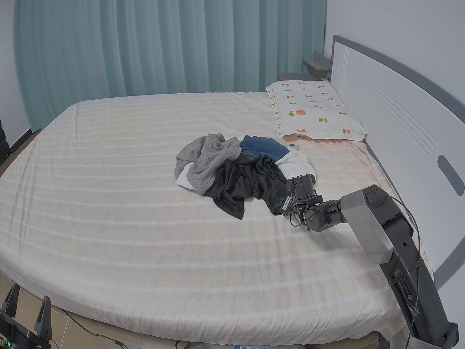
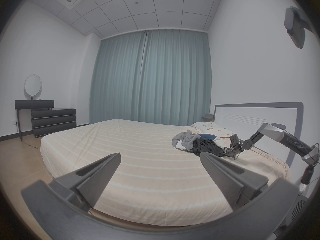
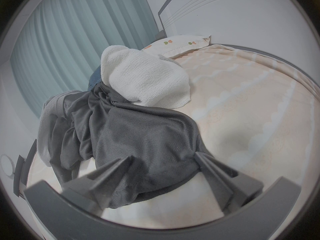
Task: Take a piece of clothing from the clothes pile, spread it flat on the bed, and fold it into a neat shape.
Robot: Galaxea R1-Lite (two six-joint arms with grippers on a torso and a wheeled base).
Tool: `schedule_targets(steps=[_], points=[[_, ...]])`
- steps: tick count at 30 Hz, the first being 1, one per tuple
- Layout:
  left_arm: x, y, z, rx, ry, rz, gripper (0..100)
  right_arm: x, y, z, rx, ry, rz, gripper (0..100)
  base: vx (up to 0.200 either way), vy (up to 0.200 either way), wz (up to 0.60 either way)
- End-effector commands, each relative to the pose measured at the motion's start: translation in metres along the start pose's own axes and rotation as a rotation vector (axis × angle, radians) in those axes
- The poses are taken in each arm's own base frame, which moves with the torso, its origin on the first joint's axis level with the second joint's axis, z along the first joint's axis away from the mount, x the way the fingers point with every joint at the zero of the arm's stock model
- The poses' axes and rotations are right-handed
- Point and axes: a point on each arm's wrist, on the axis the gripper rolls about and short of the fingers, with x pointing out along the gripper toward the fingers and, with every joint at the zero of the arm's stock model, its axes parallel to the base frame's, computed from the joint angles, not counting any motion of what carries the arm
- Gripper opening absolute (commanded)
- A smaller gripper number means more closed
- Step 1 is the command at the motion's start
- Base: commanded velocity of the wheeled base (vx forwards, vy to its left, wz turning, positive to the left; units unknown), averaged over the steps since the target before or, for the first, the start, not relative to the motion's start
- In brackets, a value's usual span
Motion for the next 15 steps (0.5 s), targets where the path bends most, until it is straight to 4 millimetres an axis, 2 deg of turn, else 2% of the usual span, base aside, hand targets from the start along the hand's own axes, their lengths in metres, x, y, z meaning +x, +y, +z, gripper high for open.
schedule_targets(steps=[1,6,11,15], points=[[0.0,0.0,-0.005,0.0,0.007,0.0,100,-0.006,0.006,0.007,0.005,-0.015,0.018,0,0.0,0.0,0.0],[0.0,0.0,-0.005,0.0,0.008,0.001,100,-0.017,0.01,0.019,-0.017,-0.028,0.022,0,0.0,0.0,0.0],[0.0,0.0,-0.005,0.0,0.007,0.0,100,-0.029,0.007,0.022,-0.03,-0.009,0.002,0,0.0,0.0,0.0],[0.0,0.0,-0.005,0.0,0.007,0.0,100,-0.054,-0.004,0.022,-0.04,0.012,-0.008,0,0.0,0.0,0.0]])
